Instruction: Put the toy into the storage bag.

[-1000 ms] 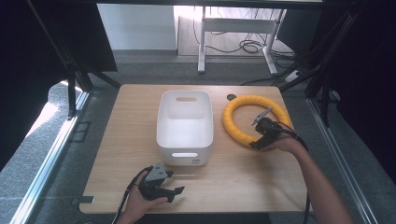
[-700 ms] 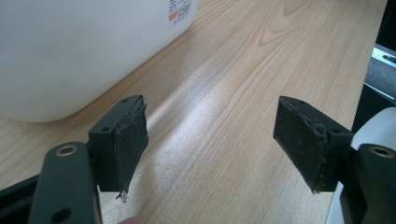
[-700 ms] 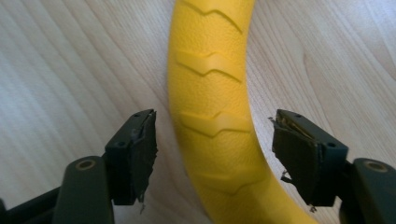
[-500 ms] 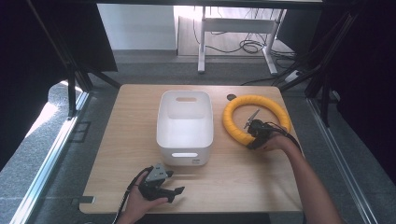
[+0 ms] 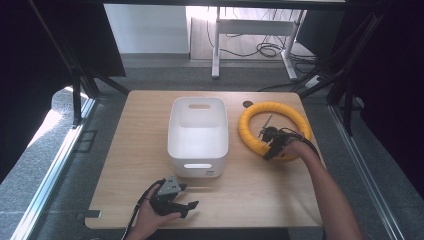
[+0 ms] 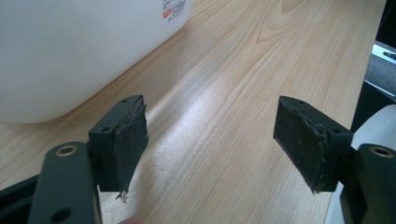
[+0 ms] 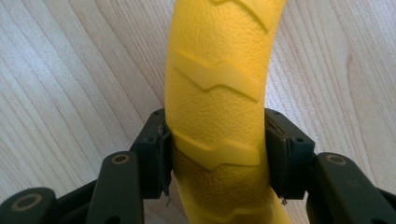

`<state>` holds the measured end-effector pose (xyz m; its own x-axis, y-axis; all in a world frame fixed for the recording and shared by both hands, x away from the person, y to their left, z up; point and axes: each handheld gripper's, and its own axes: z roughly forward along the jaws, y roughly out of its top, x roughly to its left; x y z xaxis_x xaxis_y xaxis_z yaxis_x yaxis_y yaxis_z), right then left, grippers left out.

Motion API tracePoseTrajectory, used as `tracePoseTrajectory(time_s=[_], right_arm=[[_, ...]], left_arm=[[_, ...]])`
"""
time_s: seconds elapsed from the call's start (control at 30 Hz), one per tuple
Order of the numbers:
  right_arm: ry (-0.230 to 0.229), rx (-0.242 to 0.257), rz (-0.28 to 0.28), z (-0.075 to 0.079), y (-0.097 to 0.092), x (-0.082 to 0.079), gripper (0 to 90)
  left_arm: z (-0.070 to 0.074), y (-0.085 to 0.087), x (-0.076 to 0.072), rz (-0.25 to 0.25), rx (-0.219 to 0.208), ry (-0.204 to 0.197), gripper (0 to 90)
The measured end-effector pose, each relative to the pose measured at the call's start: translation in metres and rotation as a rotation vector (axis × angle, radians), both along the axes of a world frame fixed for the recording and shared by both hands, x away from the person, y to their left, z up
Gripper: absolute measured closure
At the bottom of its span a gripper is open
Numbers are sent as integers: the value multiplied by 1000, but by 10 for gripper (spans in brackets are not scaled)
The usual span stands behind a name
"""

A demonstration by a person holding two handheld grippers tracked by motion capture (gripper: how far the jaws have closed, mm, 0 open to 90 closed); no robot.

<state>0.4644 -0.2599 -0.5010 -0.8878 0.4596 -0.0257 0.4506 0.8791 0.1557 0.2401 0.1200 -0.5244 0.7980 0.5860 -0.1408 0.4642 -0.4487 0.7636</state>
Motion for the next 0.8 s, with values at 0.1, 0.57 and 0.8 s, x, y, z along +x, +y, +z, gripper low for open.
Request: tracePoseTrajectory(time_s=[0.1,0.57,0.8], right_arm=[[-6,4,6,1,-1,0,492],[-30,299,-67,40,-7,1,511],[-39,388,-93,58,-12,0,514]], left_arm=[[0,1,0,3,-1,0,261],[0,3,1,11,-1,-2,261],[0,3,1,12,-1,-1,261]])
